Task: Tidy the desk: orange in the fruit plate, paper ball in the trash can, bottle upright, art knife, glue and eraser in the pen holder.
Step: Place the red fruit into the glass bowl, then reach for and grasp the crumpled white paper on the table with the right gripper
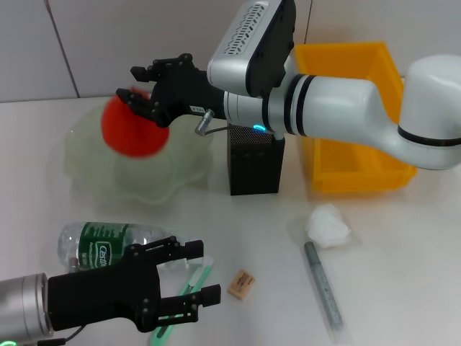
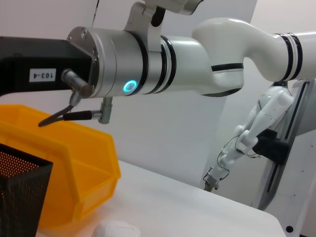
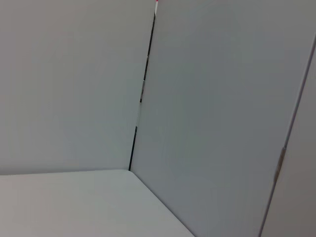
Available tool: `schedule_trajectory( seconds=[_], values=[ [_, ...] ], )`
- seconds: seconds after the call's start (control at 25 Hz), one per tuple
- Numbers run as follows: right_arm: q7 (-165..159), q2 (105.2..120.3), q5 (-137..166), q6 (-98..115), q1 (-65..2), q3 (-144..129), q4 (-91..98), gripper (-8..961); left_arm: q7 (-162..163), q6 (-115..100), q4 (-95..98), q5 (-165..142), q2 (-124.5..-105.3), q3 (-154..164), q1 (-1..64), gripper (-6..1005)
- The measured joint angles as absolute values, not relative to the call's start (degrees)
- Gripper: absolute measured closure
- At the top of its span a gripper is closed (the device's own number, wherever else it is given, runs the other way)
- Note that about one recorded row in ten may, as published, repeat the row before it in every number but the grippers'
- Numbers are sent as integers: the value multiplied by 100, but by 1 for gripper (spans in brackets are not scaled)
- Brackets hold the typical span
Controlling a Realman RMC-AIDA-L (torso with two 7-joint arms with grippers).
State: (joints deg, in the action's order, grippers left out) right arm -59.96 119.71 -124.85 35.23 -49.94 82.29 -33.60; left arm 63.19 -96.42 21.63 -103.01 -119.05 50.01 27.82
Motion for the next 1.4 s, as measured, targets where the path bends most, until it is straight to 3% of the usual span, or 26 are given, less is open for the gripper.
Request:
schedule_trajectory(
  seconds=[0.2,0.44,0.56,0.76,0.88,1.0,1.16,1.4],
  values=[
    [-6039,11968,-12491,3520,-4775,8230,-3735,527,6319,-9627,2162,-10301,-11902,5001,2785,216],
    [-6129,11939,-12491,3538,-4343,8248,-4344,376,6315,-9623,2162,-10300,-11898,5001,2787,216],
    [-6565,11862,-12412,3639,-3643,8251,-5301,301,6268,-9616,2162,-10300,-11892,4983,2780,217],
    [-8157,11546,-11452,4116,-2161,8276,-6978,174,6248,-9611,2162,-10299,-11890,4962,2770,217],
    [-9342,11450,-10287,4697,-1339,8583,-7735,175,6242,-9583,2162,-10292,-11891,4958,2757,217],
    [-10771,11586,-8561,5691,-890,9378,-8349,175,6241,-9544,2162,-10291,-11892,4958,2761,217],
    [-12602,11758,-6354,7254,-899,10219,-9042,176,6240,-9510,2162,-10291,-11893,4970,2787,217],
    [-14219,11753,-4525,8799,-1148,10669,-10035,177,6240,-9480,2162,-10291,-11900,4985,2805,217]
  ],
)
